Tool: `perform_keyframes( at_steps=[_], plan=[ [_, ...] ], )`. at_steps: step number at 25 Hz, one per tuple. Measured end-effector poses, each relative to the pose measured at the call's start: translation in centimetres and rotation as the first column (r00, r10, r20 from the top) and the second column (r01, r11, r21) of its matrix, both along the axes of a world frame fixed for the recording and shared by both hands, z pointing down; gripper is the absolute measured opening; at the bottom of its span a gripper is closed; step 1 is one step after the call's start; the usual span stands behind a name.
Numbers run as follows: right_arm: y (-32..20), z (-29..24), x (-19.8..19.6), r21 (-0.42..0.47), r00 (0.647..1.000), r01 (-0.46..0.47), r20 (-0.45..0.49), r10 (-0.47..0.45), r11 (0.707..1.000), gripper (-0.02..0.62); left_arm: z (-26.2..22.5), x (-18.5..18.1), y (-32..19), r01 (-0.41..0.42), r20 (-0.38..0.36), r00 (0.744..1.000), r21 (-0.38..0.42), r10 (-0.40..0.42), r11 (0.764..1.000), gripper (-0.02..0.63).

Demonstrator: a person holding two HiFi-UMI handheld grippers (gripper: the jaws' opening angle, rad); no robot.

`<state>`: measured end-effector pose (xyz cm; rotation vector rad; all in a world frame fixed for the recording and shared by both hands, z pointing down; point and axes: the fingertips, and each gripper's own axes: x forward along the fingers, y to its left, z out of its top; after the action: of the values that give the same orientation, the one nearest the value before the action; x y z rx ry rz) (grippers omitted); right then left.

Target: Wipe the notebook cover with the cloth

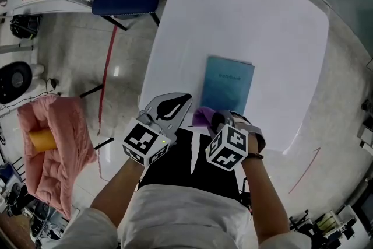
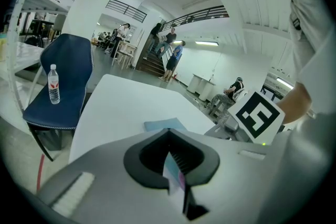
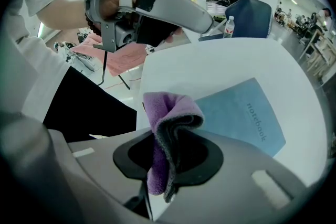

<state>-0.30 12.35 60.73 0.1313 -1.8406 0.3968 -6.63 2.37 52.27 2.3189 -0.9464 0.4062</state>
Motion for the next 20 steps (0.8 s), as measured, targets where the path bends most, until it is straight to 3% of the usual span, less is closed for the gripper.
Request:
perform_keyframes(
  at_steps=[8, 14, 20],
  plan=[
    [-0.1, 0.0, 0.1, -0.004, 1.000, -0.020, 0.019, 0.020, 1.000, 0.107, -0.6, -0.3, -1.2, 0.012, 0.005, 1.000, 0.018, -0.012, 1.000, 0.000],
    [-0.6, -0.2, -0.1, -0.099, 0.998, -0.041, 0.052, 0.047, 0.994, 0.107, -1.5, -0.2, -1.8, 0.023, 0.012, 1.000, 0.023, -0.024, 0.999, 0.000],
    [-0.8, -0.9, 1.1, -0.090, 0.999, -0.033, 0.039, 0.036, 0.995, 0.110, -2.5, -0.1, -2.5, 0.009, 0.039, 0.999, 0.029, -0.010, 1.000, 0.000]
  ],
)
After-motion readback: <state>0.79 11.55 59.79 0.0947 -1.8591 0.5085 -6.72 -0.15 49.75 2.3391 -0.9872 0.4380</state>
